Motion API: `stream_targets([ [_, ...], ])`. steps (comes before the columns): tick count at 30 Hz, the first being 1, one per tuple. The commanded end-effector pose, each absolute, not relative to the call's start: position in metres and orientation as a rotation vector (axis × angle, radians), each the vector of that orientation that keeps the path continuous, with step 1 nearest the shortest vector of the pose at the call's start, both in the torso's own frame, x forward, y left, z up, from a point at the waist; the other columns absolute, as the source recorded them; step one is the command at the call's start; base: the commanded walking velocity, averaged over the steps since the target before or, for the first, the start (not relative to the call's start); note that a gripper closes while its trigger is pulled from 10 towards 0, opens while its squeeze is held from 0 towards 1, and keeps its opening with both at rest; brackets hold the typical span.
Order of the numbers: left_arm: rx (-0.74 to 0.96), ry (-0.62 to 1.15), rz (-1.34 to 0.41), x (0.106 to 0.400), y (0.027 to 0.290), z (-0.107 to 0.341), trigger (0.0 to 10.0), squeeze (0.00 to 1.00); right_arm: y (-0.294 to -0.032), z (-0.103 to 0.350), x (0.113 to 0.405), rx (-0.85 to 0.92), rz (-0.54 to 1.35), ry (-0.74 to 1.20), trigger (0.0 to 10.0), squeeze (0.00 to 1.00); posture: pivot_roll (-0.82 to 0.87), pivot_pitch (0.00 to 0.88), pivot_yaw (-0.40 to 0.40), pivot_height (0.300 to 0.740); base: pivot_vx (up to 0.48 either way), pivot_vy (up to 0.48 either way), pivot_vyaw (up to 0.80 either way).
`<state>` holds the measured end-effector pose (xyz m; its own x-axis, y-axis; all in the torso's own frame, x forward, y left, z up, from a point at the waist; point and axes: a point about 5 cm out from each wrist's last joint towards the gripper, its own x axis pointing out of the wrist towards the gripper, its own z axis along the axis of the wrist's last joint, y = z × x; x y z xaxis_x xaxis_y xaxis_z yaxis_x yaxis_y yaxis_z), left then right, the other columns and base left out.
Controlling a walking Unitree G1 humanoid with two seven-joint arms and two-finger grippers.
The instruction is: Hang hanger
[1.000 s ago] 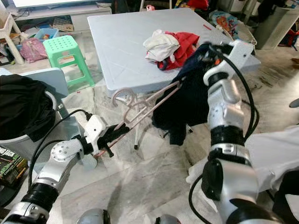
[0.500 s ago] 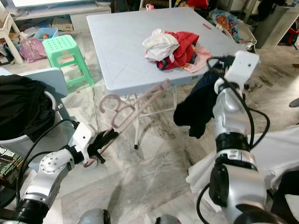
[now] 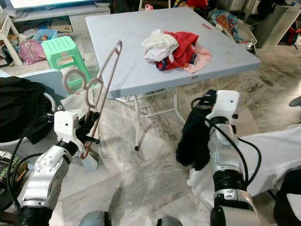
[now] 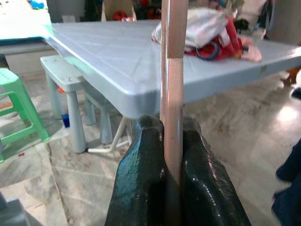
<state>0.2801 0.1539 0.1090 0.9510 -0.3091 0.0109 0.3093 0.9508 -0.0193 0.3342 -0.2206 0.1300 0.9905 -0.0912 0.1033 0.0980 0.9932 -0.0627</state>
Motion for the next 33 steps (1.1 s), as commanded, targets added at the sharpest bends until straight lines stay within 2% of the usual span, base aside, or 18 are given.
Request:
stream_targets([
  [1, -0.023, -0.081, -0.309, 0.286, 0.151, 0.129, 10.0, 0.0, -0.217, 0.151, 0.338, -0.077, -0.082, -0.189, 10.0, 0.0, 0.03, 0.019, -0.01, 0.74, 0.307, 0.0, 0.0],
  [7, -0.084, -0.173, -0.287, 0.292, 0.145, 0.158, 10.0, 0.0, -0.213, 0.157, 0.34, -0.086, -0.058, -0.207, 10.0, 0.0, 0.03, 0.016, -0.012, 0.74, 0.413, 0.0, 0.0],
  [12, -0.1, -0.176, -0.28, 0.293, 0.145, 0.163, 10.0, 0.0, -0.214, 0.159, 0.34, -0.056, -0.063, -0.201, 10.0, 0.0, 0.03, 0.011, -0.015, 0.74, 0.48, 0.0, 0.0],
  [19, -0.092, -0.171, -0.268, 0.296, 0.145, 0.168, 10.0, 0.0, -0.216, 0.163, 0.343, -0.128, -0.146, -0.209, 10.0, 0.0, 0.03, 0.007, -0.015, 0.74, 0.48, 0.0, 0.0],
  [21, -0.089, -0.174, -0.266, 0.297, 0.144, 0.17, 10.0, 0.0, -0.212, 0.164, 0.344, -0.077, -0.088, -0.218, 10.0, 0.0, 0.03, 0.005, -0.014, 0.74, 0.48, 0.0, 0.0],
  [27, -0.093, -0.203, -0.258, 0.299, 0.143, 0.176, 10.0, 0.0, -0.209, 0.167, 0.345, -0.085, -0.092, -0.227, 10.0, 0.0, 0.03, 0.002, -0.014, 0.74, 0.48, 0.0, 0.0],
  [29, -0.099, -0.215, -0.265, 0.3, 0.14, 0.18, 10.0, 0.0, -0.2, 0.174, 0.348, -0.055, -0.039, -0.237, 10.0, 0.0, 0.03, 0.0, -0.012, 0.74, 0.48, 0.0, 0.0],
  [33, -0.101, -0.218, -0.268, 0.3, 0.138, 0.181, 10.0, 0.0, -0.196, 0.18, 0.349, -0.113, -0.01, -0.276, 10.0, 0.0, 0.03, 0.0, -0.012, 0.74, 0.48, 0.0, 0.0],
])
